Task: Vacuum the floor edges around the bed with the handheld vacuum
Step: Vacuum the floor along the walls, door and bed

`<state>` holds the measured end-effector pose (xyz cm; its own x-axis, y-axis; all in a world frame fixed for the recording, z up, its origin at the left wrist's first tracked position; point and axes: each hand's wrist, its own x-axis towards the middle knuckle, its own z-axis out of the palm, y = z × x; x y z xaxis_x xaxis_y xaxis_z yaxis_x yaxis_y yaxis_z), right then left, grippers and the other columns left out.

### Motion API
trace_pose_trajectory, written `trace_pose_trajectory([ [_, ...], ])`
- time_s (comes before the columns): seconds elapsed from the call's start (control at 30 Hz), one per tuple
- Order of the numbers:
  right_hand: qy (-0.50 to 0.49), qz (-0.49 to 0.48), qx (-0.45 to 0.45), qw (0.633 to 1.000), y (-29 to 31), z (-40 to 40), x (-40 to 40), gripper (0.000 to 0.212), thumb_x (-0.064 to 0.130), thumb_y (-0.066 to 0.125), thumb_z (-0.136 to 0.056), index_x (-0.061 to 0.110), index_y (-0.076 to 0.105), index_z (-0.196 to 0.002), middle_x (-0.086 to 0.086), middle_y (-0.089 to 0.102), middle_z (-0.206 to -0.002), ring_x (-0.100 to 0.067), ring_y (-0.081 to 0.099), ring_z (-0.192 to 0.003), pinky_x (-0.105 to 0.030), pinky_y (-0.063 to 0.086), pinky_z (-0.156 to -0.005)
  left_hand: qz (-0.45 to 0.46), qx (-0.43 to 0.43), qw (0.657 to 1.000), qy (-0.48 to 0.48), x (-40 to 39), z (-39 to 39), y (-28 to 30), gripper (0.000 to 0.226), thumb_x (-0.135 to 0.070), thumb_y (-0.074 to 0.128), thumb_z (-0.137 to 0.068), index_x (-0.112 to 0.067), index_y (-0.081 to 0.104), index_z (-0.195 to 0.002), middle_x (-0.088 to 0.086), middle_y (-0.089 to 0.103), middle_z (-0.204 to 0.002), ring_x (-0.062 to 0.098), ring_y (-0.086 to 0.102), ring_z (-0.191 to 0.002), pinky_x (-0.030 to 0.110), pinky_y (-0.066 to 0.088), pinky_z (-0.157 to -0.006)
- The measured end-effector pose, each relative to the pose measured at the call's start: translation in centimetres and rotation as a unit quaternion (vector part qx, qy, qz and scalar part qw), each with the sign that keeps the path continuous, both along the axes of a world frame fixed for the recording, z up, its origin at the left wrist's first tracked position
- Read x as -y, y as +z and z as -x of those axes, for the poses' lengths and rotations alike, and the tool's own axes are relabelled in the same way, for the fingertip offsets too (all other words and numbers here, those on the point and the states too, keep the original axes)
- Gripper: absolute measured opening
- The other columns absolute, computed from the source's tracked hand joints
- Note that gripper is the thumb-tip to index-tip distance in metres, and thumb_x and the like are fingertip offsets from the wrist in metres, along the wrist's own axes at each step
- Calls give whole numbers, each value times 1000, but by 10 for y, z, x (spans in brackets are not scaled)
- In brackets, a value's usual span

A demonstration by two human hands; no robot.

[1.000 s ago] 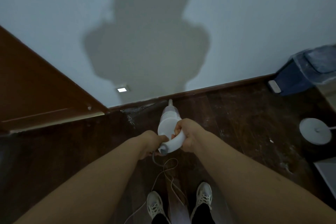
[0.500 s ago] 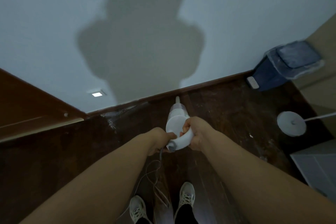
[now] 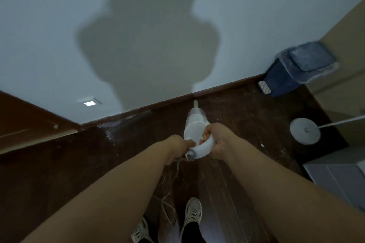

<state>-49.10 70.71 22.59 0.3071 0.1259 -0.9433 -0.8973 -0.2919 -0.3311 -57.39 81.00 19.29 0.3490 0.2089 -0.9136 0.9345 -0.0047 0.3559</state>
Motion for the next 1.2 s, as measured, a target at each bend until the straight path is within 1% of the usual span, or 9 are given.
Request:
trace_pose_trajectory([
  [0.2, 20, -1, -6, 1000, -4, 13, -16, 45, -7, 48, -77, 16, 44, -115, -18, 51, -113, -22, 53, -76, -29, 48, -56, 6, 0, 1000, 14, -17, 17, 5, 38, -36, 55, -94, -4, 53, -114, 13, 62, -108, 24, 63, -101, 35, 49, -97],
  [0.33, 29, -3, -14, 999, -1, 36, -36, 48, -7, 50, -74, 16, 45, -117, -19, 51, -105, -24, 55, -78, -31, 49, -57, 5, 4, 1000, 27, -35, 45, 12, 41, -35, 55, -94, -3, 52, -119, 15, 63, -112, 27, 64, -105, 37, 50, -98],
  [0.53, 61, -1, -27, 998, 2, 84, -70, 77, -7, 52, -62, 17, 42, -134, -20, 50, -116, -25, 54, -80, -32, 49, -54, 0, 7, 999, 41, -64, 99, 19, 37, -33, 53, -95, -2, 53, -115, 17, 63, -113, 29, 63, -108, 38, 50, -99],
  [0.7, 84, -22, -29, 996, 3, 131, -109, 59, -5, 50, -79, 15, 41, -134, -20, 49, -121, -24, 53, -84, -31, 53, -65, -11, -4, 998, 60, -103, 152, 17, 31, -35, 55, -94, -6, 54, -104, 12, 64, -102, 25, 65, -100, 36, 51, -97],
  [0.77, 94, -25, -35, 995, 1, 151, -128, 59, -5, 50, -79, 15, 42, -135, -20, 50, -115, -25, 54, -84, -32, 53, -66, -21, -10, 997, 69, -120, 173, 15, 28, -35, 55, -94, -8, 52, -94, 11, 64, -99, 25, 65, -98, 35, 51, -95],
  [0.87, 95, -28, -35, 995, 2, 180, -154, 52, -4, 47, -82, 10, 46, -132, -18, 51, -96, -24, 52, -74, -32, 52, -63, -14, -1, 994, 108, -142, 199, 11, 28, -32, 56, -94, -5, 50, -99, 14, 63, -100, 31, 65, -104, 41, 50, -99],
  [1.0, 100, -25, -30, 994, 4, 210, -183, 50, -5, 47, -84, 9, 45, -132, -18, 49, -92, -23, 52, -73, -31, 52, -68, -6, -3, 993, 119, -167, 230, 7, 26, -32, 55, -95, -8, 49, -86, 10, 61, -92, 29, 64, -104, 38, 50, -98],
  [1.07, 100, -21, -31, 994, 4, 222, -193, 47, -5, 47, -84, 9, 45, -129, -18, 49, -90, -24, 52, -73, -32, 52, -69, -5, -5, 992, 124, -176, 241, 6, 26, -33, 56, -94, -11, 48, -83, 12, 62, -96, 29, 65, -104, 39, 50, -98],
  [1.2, 112, -21, -37, 993, 0, 249, -215, 53, -5, 49, -82, 10, 44, -133, -19, 51, -96, -25, 54, -76, -31, 52, -61, -13, -5, 992, 124, -197, 271, 6, 26, -34, 56, -93, -11, 49, -85, 14, 62, -105, 29, 64, -104, 42, 49, -99],
])
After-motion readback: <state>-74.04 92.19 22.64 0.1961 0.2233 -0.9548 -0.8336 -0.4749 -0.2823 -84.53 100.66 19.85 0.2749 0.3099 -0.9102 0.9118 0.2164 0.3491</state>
